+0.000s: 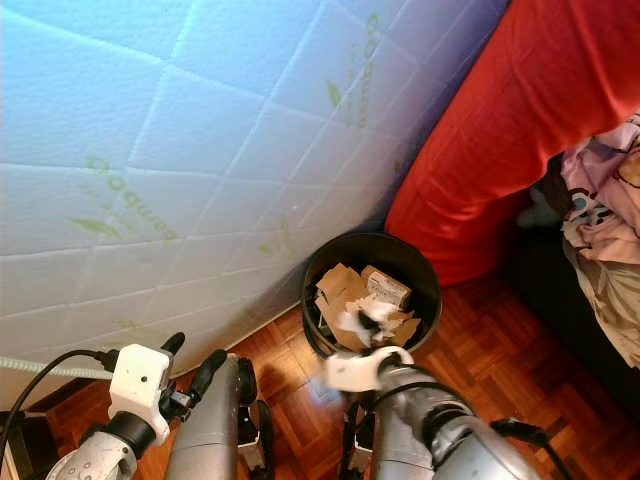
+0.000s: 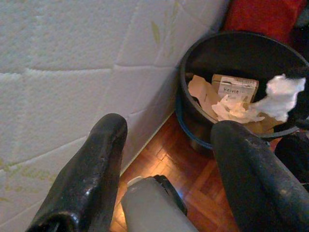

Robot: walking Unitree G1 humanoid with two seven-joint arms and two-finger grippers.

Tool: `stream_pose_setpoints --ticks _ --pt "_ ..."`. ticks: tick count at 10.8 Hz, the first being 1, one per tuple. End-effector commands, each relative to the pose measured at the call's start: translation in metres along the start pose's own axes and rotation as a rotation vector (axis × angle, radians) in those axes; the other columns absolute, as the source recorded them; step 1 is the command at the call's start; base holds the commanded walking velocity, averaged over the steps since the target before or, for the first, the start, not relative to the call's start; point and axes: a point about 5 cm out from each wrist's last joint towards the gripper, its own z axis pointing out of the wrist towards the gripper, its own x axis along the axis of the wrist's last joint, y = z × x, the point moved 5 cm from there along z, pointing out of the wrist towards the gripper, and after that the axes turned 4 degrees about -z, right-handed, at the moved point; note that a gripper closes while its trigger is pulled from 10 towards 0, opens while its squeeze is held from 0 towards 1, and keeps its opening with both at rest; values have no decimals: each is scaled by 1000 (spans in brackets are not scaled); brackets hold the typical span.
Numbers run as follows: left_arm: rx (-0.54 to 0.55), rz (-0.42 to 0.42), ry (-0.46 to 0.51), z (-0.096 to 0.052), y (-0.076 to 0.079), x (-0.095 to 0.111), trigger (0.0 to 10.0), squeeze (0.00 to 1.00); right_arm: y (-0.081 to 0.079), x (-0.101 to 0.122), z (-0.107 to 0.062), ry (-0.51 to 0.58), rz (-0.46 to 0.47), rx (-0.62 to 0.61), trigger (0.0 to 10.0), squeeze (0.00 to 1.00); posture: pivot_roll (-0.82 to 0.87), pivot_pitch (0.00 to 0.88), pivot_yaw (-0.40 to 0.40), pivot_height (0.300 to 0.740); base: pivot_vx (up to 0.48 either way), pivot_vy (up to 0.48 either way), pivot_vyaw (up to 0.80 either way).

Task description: Clean up the room

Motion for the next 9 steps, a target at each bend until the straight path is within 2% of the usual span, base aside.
stream_pose_setpoints --ticks 1,2,3,4,6,8,9 --pt "-8 3 -29 -5 3 -6 10000 0 -18 -3 -4 -40 128 54 10000 0 287 403 11 610 0 0 0" --pt "-8 3 -30 -5 4 -6 10000 0 -1 1 -1 -18 75 -55 10000 0 287 403 11 610 0 0 0" --pt "-8 3 -30 -5 3 -6 10000 0 3 3 -1 -10 88 -79 10000 0 287 403 11 610 0 0 0" --pt "-8 3 -31 -6 4 -6 10000 0 -2 -8 -2 -84 239 -44 10000 0 287 400 12 610 0 0 0" --pt "-8 2 -31 -6 4 -6 10000 0 11 -7 -2 -48 11 -134 10000 0 287 398 11 610 0 0 0" --pt "-9 1 -31 -6 5 -6 10000 0 7 -11 -3 -75 77 -129 10000 0 283 395 11 610 0 0 0" --pt "-8 0 -31 -6 5 -7 10000 0 -5 -11 -4 -95 211 -62 10000 0 283 394 12 610 0 0 0"
